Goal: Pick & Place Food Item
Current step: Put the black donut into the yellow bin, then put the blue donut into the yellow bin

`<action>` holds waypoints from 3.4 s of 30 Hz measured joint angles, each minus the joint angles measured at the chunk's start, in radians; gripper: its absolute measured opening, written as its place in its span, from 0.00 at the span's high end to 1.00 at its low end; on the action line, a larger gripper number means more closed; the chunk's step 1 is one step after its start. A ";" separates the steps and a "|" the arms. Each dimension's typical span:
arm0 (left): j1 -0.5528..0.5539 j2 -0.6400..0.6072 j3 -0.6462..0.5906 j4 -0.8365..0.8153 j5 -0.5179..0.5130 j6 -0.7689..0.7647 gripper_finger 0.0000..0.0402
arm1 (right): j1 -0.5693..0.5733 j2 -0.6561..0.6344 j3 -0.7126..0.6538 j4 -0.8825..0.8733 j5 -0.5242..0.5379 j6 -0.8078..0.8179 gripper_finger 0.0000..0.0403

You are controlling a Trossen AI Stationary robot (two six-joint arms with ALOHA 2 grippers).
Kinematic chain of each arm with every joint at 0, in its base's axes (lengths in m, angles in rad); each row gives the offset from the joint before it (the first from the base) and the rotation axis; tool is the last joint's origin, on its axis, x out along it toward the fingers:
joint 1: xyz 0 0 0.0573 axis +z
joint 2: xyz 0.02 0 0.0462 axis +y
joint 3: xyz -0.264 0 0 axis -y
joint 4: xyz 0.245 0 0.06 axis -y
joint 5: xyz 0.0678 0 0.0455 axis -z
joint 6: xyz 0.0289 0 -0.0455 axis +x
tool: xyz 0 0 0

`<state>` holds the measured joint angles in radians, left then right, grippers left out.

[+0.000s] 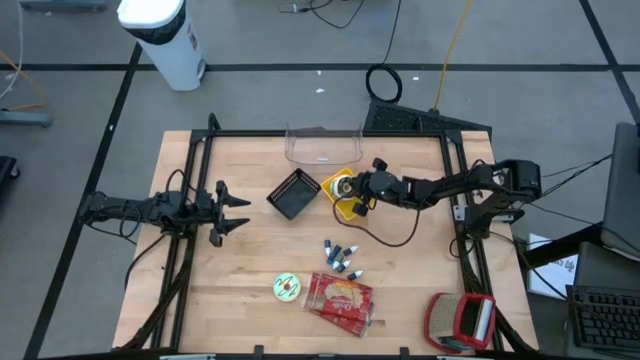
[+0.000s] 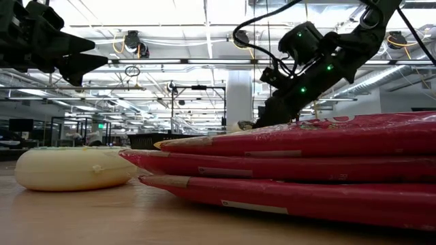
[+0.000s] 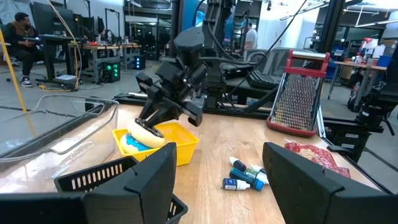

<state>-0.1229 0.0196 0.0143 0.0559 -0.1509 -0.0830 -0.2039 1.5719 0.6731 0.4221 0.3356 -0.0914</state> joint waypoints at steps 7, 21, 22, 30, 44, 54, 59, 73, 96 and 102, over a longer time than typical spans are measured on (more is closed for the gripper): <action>0.000 0.000 0.000 0.000 0.000 0.000 0.40 | 0.009 -0.027 0.000 0.037 0.002 -0.007 0.53; 0.000 0.000 0.000 0.000 0.000 0.000 0.40 | 0.169 -0.283 0.000 0.065 -0.087 0.078 0.43; 0.000 0.000 0.000 0.000 0.000 0.000 0.40 | 0.181 -0.286 0.000 0.071 -0.105 0.079 0.44; 0.000 0.000 0.000 0.010 0.000 -0.005 0.40 | 0.246 -0.287 0.000 0.083 -0.103 0.029 0.45; -0.001 0.003 0.000 0.062 0.088 -0.462 0.40 | 0.272 -0.287 0.000 0.110 -0.104 0.019 0.46; -0.166 0.422 0.124 0.038 0.049 -0.573 0.40 | 0.272 -0.287 0.000 0.126 -0.105 -0.007 0.47; -0.279 0.846 0.308 0.008 0.036 -0.555 0.40 | 0.272 -0.287 0.000 0.128 -0.105 -0.007 0.47; -0.346 1.592 0.847 -0.252 0.132 -0.446 0.40 | 0.272 -0.287 0.000 0.128 -0.103 0.000 0.48; -0.282 1.688 0.900 -0.424 0.089 -0.256 0.68 | 0.285 -0.287 0.000 0.127 -0.104 0.019 0.50; -0.253 1.610 0.899 -0.490 -0.013 -0.141 0.96 | 0.285 -0.287 0.000 0.128 -0.103 0.019 0.50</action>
<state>-0.3756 1.6293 0.9134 -0.4341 -0.1638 -0.2245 0.0807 1.2846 0.6735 0.5499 0.2321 -0.0723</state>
